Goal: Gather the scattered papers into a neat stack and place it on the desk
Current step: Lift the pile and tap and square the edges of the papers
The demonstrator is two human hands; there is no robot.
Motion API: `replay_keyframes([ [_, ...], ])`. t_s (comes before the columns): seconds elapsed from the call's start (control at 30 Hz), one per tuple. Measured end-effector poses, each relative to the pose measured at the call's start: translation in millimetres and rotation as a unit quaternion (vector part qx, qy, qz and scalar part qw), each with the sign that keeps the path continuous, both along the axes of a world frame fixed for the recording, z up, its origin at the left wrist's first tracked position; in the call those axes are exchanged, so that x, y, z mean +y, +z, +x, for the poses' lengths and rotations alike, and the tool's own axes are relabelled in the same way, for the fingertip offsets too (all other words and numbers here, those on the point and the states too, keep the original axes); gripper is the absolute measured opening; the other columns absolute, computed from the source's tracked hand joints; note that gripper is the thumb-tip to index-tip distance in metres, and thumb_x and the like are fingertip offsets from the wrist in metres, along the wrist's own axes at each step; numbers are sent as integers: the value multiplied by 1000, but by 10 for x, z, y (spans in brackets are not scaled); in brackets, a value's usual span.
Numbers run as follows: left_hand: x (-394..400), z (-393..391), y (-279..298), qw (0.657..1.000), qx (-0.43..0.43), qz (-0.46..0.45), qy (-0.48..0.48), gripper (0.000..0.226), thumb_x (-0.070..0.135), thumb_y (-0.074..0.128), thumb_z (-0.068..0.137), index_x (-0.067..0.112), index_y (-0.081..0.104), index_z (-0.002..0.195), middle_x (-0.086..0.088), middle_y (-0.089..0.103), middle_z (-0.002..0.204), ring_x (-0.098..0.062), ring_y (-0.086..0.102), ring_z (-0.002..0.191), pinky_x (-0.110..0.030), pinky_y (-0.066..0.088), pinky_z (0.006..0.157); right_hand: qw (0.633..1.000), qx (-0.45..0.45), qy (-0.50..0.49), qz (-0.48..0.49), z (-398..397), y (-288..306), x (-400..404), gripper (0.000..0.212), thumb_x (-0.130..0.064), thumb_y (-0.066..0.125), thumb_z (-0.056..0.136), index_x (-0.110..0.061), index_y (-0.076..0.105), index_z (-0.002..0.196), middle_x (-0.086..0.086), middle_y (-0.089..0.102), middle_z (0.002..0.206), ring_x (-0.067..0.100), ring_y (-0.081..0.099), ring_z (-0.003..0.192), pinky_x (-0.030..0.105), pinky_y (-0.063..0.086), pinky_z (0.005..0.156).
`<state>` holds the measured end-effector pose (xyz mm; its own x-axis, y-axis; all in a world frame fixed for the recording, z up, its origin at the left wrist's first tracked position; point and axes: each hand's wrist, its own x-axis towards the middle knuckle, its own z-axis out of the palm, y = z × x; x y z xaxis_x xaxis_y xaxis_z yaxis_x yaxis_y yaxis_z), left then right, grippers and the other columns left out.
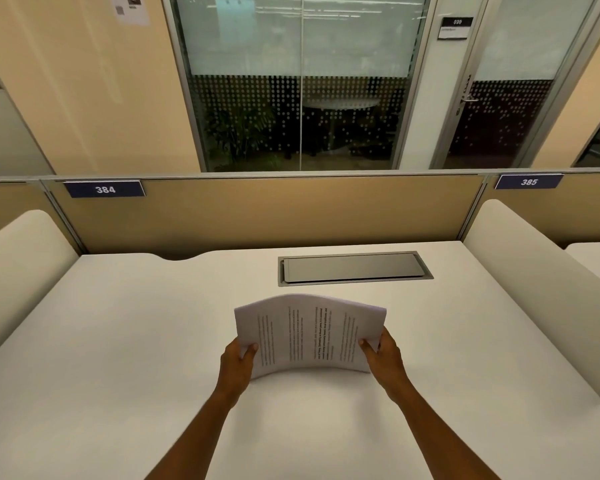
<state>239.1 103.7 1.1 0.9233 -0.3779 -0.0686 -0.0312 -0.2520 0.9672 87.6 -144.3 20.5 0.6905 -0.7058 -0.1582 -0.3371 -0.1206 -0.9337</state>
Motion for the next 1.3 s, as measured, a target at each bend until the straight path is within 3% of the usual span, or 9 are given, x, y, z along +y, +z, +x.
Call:
replay_keyframes([
  [0.1, 19, 124, 111, 999, -17, 23, -39, 32, 27, 48, 95, 15, 56, 123, -8, 68, 109, -28, 68, 96, -33, 60, 74, 1000, 6, 20, -10, 13, 106, -74, 28, -19, 59, 93, -18, 52, 119, 5, 64, 111, 25, 65, 100, 40, 58, 85],
  [0.2, 30, 327, 310, 995, -28, 44, -86, 42, 37, 48, 86, 16, 58, 121, -7, 70, 106, -29, 71, 94, -44, 61, 77, 999, -18, 38, 18, 6, 261, -165, 25, -15, 65, 90, -18, 57, 114, 4, 68, 106, 23, 68, 94, 39, 60, 80],
  [0.43, -67, 784, 865, 957, -35, 159, -241, 43, 39, 47, 84, 16, 61, 117, -8, 70, 108, -28, 70, 95, -46, 58, 83, 993, -60, 48, 93, 7, 477, -457, 15, -8, 70, 84, -9, 57, 90, 20, 65, 97, 33, 66, 87, 48, 58, 79],
  [0.53, -126, 898, 1082, 940, -36, 190, -281, 46, 37, 51, 82, 10, 62, 117, -12, 69, 110, -29, 70, 97, -44, 58, 84, 990, -34, 95, 98, -37, 509, -526, 18, -7, 72, 82, -7, 59, 94, 21, 68, 102, 33, 69, 90, 40, 60, 75],
  [0.67, -240, 951, 1257, 918, -42, 241, -313, 40, 31, 52, 82, 10, 65, 113, -13, 70, 112, -30, 69, 99, -48, 56, 90, 979, 56, 196, 23, -65, 474, -534, 31, -19, 74, 82, -16, 63, 111, 7, 70, 105, 24, 68, 96, 29, 59, 73],
  [0.83, -415, 906, 1346, 892, -64, 289, -341, 26, 19, 49, 92, 11, 63, 113, -10, 69, 112, -27, 69, 98, -49, 55, 91, 956, 130, 255, -60, -18, 377, -475, 30, -30, 71, 84, -17, 67, 111, -1, 70, 112, 17, 68, 97, 35, 58, 87],
  [0.97, -476, 898, 1338, 896, -83, 304, -313, 24, 25, 52, 93, 12, 63, 110, -10, 68, 113, -26, 68, 97, -48, 55, 90, 963, 120, 238, -43, -76, 391, -439, 18, -26, 66, 89, -21, 66, 106, 0, 69, 110, 19, 67, 97, 31, 56, 83],
  [1.13, -533, 883, 1339, 930, -145, 283, -187, 21, 29, 67, 88, 10, 65, 95, -5, 63, 97, -21, 59, 86, -29, 44, 74, 969, 81, 233, 16, -164, 382, -478, 18, -25, 69, 87, -18, 69, 104, 1, 73, 106, 22, 72, 92, 33, 60, 82],
  [1.3, -430, 906, 1216, 974, -93, 202, -34, 39, 39, 83, 69, 13, 65, 92, -8, 69, 88, -24, 64, 81, -31, 50, 72, 971, 34, 218, 91, -214, 355, -509, 23, -19, 70, 86, -11, 69, 108, 4, 76, 103, 21, 74, 88, 31, 59, 78],
])
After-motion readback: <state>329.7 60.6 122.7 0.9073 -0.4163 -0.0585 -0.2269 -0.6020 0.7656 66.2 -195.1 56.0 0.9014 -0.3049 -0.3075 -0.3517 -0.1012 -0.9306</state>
